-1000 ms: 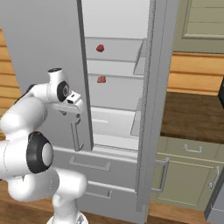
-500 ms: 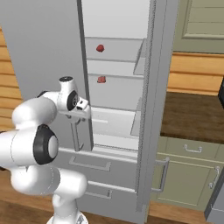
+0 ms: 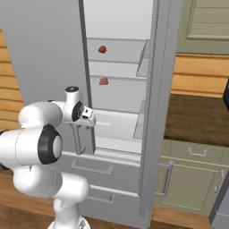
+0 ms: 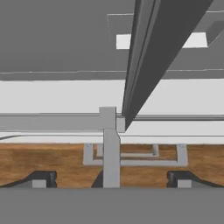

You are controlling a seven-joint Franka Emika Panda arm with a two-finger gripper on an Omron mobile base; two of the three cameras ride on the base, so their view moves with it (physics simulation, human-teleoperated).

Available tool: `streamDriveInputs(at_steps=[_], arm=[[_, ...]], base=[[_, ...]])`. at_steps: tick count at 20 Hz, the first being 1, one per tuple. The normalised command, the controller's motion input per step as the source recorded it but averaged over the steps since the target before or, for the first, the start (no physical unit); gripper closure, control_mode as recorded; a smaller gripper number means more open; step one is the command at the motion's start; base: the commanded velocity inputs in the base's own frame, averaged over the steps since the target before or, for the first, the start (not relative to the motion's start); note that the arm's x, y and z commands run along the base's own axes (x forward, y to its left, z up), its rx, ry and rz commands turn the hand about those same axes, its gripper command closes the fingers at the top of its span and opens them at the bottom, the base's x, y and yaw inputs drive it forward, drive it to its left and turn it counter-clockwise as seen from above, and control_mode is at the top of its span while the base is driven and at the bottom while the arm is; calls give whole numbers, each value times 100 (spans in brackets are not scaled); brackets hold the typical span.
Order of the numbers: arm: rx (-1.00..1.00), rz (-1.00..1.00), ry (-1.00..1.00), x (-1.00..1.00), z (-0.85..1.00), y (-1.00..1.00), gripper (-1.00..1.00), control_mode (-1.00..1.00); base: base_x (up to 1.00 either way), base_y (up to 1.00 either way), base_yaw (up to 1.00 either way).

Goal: Take the strawberry from the fridge and place it on top of the pancake, located on the dining counter.

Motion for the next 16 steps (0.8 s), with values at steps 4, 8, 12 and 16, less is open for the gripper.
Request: streamDriveInputs(at_steps=[4,8,12,16], arm=[[0,1,-2,-9,-41,7,100,-100],[0,0,-1,-30,-29,4,100,-100],[0,1,-3,-73,-34,4,100,-100],[0,6,-10,-100,-12,27,100,-100]], base=[[0,0,0],[0,0,0],[0,0,0],[0,0,0]])
